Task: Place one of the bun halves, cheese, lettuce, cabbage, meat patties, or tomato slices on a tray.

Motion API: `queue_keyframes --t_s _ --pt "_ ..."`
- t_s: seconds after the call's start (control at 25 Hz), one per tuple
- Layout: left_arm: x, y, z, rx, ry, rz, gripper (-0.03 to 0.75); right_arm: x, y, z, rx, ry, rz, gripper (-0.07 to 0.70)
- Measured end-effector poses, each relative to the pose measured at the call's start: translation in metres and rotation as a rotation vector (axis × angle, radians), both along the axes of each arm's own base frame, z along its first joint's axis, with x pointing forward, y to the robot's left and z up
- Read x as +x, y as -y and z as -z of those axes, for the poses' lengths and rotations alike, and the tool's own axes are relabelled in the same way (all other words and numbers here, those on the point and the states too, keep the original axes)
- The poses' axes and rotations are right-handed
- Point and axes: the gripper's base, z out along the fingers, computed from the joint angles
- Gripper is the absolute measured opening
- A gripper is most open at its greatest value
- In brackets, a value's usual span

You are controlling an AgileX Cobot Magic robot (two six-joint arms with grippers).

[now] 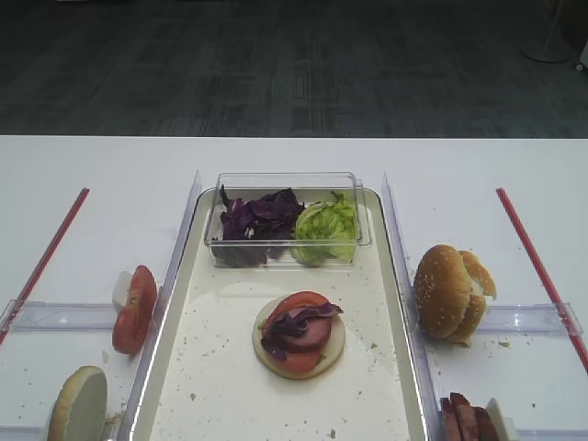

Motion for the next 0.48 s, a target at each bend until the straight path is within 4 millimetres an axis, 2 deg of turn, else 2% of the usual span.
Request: queue_keyframes --t_s 0.48 --pt "0.0000 0.0000 0.0000 0.000 0.000 0.000 0.472 0.0000 0.0000 0.0000 0.000 0.000 0.000 0.664"
